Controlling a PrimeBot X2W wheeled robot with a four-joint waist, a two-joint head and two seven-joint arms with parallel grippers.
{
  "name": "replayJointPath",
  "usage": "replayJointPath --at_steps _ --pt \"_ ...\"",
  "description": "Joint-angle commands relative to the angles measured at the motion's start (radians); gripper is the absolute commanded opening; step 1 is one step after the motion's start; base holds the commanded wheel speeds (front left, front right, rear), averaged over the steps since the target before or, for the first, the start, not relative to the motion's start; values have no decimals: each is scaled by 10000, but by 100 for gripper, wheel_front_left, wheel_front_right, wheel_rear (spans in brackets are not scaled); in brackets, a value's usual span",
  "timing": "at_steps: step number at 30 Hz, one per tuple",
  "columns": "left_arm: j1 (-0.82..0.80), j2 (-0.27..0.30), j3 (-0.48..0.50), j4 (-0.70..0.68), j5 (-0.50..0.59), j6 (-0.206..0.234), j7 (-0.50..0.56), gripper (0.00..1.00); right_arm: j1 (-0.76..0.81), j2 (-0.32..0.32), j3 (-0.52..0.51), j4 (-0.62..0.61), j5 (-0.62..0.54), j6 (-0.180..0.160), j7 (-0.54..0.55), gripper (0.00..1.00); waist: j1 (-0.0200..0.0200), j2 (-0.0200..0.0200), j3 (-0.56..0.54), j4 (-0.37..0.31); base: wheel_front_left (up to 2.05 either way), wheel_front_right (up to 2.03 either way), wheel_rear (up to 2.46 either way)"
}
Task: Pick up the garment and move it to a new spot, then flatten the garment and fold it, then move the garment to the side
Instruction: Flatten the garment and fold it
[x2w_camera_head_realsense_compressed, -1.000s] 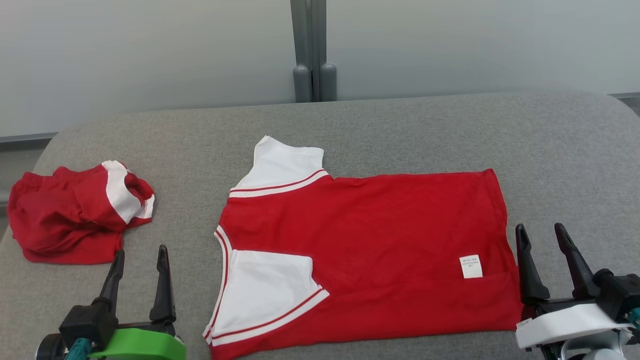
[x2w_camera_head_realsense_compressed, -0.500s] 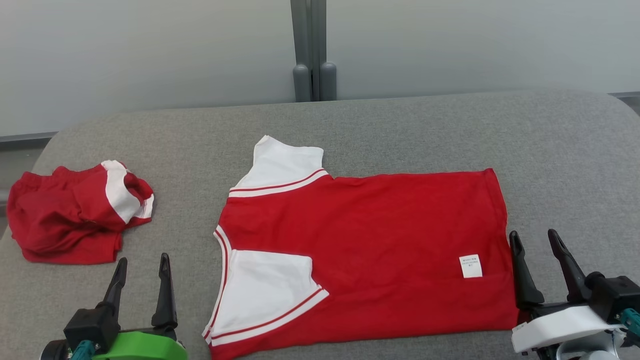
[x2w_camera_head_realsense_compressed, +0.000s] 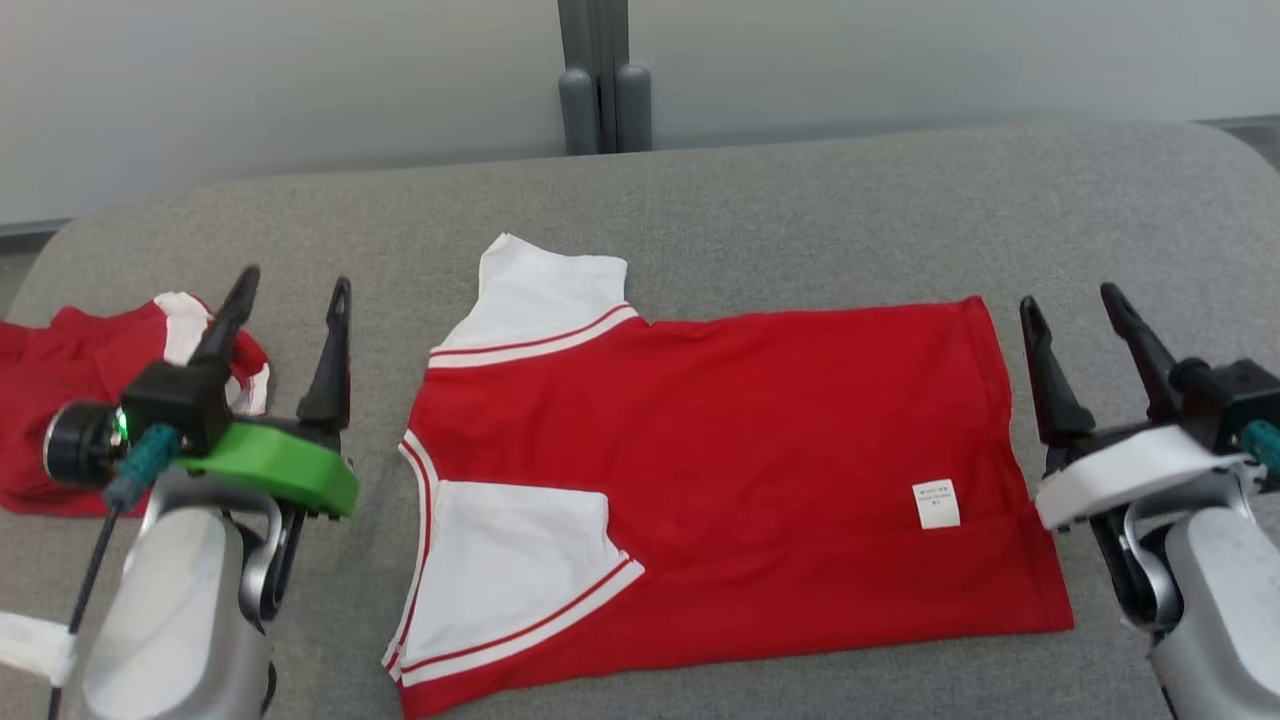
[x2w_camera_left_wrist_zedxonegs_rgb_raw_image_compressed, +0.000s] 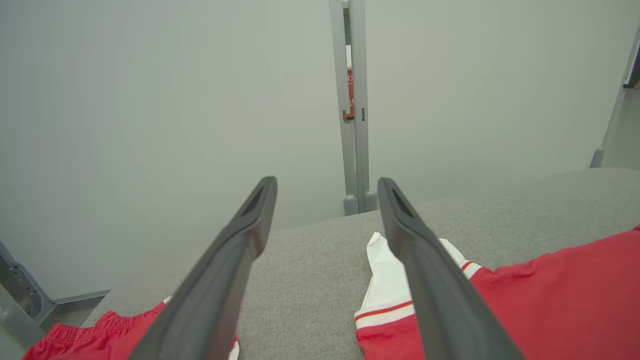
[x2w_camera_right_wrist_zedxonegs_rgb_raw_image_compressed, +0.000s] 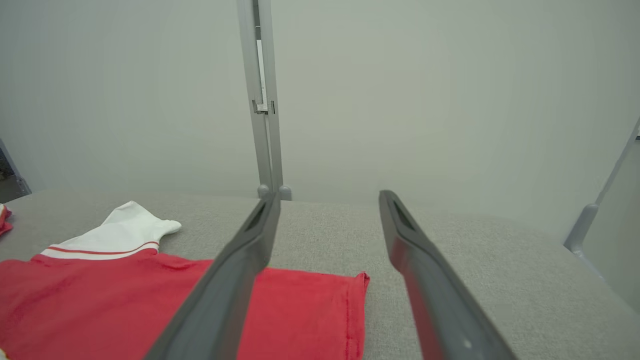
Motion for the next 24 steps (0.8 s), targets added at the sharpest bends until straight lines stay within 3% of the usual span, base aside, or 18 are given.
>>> replayJointPath --at_steps 1,12,24 --pt "-587 245 -257 150 -146 -22 110 100 -462 -117 89 228 62 -14 131 100 0 0 710 -185 0 0 0" --pt "-4616 1378 -2789 1998 -2071 -23 1246 100 -3776 -378 853 2845 485 -14 1392 100 0 0 2779 -838 0 0 0" --pt "-6791 2030 -5526 3975 -4461 -24 2230 100 -5929 19 2132 5297 1018 -14 1692 100 0 0 3875 -1332 0 0 0"
